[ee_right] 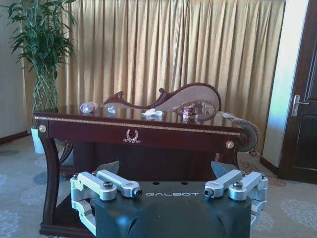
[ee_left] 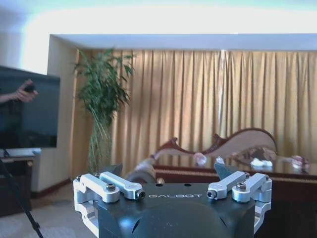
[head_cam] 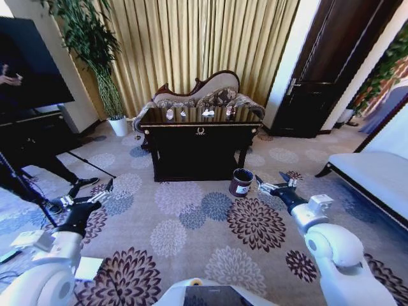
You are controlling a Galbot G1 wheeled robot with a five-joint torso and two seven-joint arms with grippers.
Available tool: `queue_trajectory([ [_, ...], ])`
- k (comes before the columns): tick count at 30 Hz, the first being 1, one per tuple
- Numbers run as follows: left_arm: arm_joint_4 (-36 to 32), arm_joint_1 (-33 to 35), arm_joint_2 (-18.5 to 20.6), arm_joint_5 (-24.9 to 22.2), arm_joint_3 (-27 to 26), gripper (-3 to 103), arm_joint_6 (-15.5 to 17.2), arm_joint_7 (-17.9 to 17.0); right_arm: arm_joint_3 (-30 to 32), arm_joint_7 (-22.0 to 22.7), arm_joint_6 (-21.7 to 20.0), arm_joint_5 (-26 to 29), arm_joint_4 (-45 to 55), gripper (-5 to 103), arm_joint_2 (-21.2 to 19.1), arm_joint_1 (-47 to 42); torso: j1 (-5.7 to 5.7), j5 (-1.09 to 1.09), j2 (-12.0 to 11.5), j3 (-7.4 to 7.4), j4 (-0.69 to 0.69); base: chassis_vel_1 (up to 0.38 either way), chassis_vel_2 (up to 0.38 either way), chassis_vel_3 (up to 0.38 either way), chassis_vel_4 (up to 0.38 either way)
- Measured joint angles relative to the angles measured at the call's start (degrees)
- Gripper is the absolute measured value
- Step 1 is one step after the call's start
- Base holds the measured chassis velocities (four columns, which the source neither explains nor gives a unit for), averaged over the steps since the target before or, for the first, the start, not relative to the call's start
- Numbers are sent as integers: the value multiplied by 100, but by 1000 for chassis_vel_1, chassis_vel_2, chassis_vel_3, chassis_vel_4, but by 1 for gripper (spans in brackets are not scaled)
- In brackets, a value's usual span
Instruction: Move to the front of the table and place the trash on the table into the trash bin.
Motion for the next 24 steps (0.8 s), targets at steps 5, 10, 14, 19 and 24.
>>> queue_trajectory([
  [5, 1, 17, -105, 160, 30, 100, -56, -80, 1, 134, 176, 8, 12, 100, 28, -2, 0, 0, 0, 0, 0, 0, 0, 0, 0],
  [10, 3, 36, -126, 254, 5, 100, 182, -205, 43, 244, 283, 19, 170, 100, 121, -46, 0, 0, 0, 0, 0, 0, 0, 0, 0],
  [14, 4, 44, -133, 257, -13, 100, 281, -246, 24, 269, 396, 13, 232, 100, 210, -64, 0, 0, 0, 0, 0, 0, 0, 0, 0],
  [19, 6, 70, -192, 247, -4, 100, 285, -246, -21, 287, 542, 2, 220, 100, 269, -67, 0, 0, 0, 0, 0, 0, 0, 0, 0],
  [24, 7, 80, -209, 227, 7, 100, 285, -238, -9, 300, 587, 2, 203, 100, 286, -91, 0, 0, 0, 0, 0, 0, 0, 0, 0],
])
